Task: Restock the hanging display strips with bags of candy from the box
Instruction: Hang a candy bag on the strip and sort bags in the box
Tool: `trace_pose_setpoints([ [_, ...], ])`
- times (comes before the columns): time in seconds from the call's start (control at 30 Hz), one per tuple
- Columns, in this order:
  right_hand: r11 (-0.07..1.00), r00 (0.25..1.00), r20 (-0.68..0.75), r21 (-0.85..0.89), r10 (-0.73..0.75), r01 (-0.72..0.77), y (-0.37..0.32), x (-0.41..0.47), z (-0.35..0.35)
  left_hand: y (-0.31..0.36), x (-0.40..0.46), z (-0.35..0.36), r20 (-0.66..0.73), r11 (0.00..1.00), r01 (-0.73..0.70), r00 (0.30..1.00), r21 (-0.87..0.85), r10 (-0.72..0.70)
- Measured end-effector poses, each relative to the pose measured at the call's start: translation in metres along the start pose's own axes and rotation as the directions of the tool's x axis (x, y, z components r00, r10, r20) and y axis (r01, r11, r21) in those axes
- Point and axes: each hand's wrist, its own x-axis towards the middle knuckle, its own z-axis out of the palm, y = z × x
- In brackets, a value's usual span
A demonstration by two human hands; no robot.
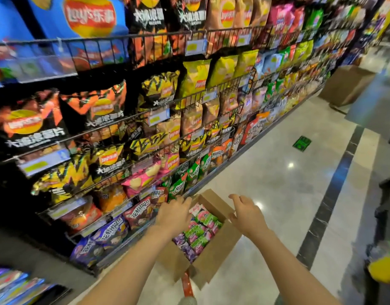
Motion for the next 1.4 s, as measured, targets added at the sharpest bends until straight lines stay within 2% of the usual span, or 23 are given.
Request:
trace_pose_setpoints([
  [0.27, 0.999, 0.986, 0.165, 0.005, 0.035, -0.037, 0.042, 0.097, 0.034, -0.001, 0.107, 0.038, 0.118, 0.999, 0.041, 0.992, -0.005, -0.040],
  [0.43, 1.000, 0.951, 0.308, -0.013, -0.008, 0.013, 0.064, 0.153, 0.069, -0.003, 0.155, 0.085, 0.240, 0.975, 0.205, 0.954, -0.091, -0.178],
  [0.6, 0.993, 0.913, 0.399, -0.048, -0.081, 0.109, 0.090, 0.215, 0.112, -0.004, 0.200, 0.143, 0.352, 0.923, 0.371, 0.881, -0.102, -0.315],
  [0.73, 0.983, 0.856, 0.502, -0.059, -0.121, 0.174, 0.108, 0.269, 0.154, -0.002, 0.232, 0.188, 0.380, 0.842, 0.520, 0.814, -0.142, -0.439],
  [0.93, 0.983, 0.827, 0.540, 0.005, -0.158, 0.185, 0.128, 0.331, 0.228, -0.007, 0.278, 0.277, 0.457, 0.721, 0.679, 0.690, -0.140, -0.561],
  [1.07, 0.987, 0.821, 0.551, 0.025, -0.148, 0.161, 0.139, 0.369, 0.309, -0.015, 0.301, 0.350, 0.455, 0.647, 0.742, 0.645, -0.178, -0.614],
  [1.2, 0.984, 0.815, 0.561, 0.002, -0.146, 0.175, 0.145, 0.392, 0.407, -0.028, 0.322, 0.442, 0.505, 0.541, 0.817, 0.560, -0.201, -0.657],
  [1.3, 0.977, 0.812, 0.563, -0.038, -0.153, 0.210, 0.153, 0.406, 0.480, -0.037, 0.336, 0.510, 0.549, 0.425, 0.867, 0.495, -0.261, -0.673],
  [1.4, 0.986, 0.817, 0.567, -0.047, -0.105, 0.160, 0.165, 0.418, 0.538, -0.046, 0.347, 0.564, 0.595, 0.330, 0.891, 0.454, -0.311, -0.664],
])
